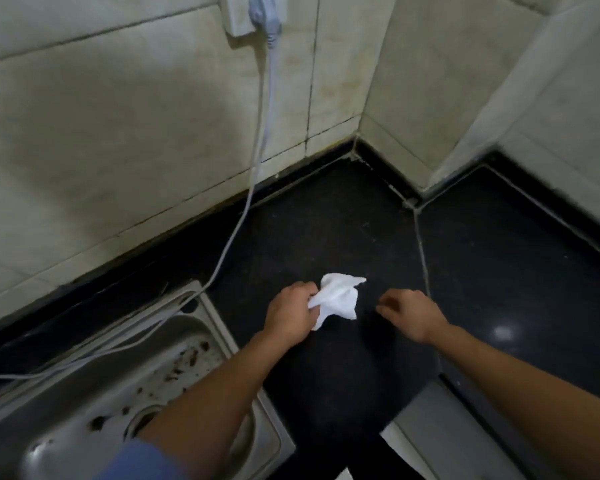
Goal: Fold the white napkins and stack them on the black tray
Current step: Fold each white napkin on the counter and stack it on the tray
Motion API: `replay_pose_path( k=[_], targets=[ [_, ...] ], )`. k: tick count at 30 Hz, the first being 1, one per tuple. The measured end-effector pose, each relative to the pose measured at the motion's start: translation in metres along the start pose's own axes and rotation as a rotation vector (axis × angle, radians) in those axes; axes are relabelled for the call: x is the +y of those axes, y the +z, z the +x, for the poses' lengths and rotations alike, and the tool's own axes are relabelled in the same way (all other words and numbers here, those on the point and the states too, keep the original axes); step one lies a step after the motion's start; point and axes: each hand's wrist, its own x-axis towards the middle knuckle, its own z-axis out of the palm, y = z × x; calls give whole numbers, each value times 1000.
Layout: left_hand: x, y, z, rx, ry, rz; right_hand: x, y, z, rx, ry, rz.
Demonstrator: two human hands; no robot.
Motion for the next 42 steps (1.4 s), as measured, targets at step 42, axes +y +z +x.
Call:
replay_pose_path(
  k=[42],
  targets=[
    [55,135,-22,-51,71,304,87,4,37,201,-309,-65]
  ],
)
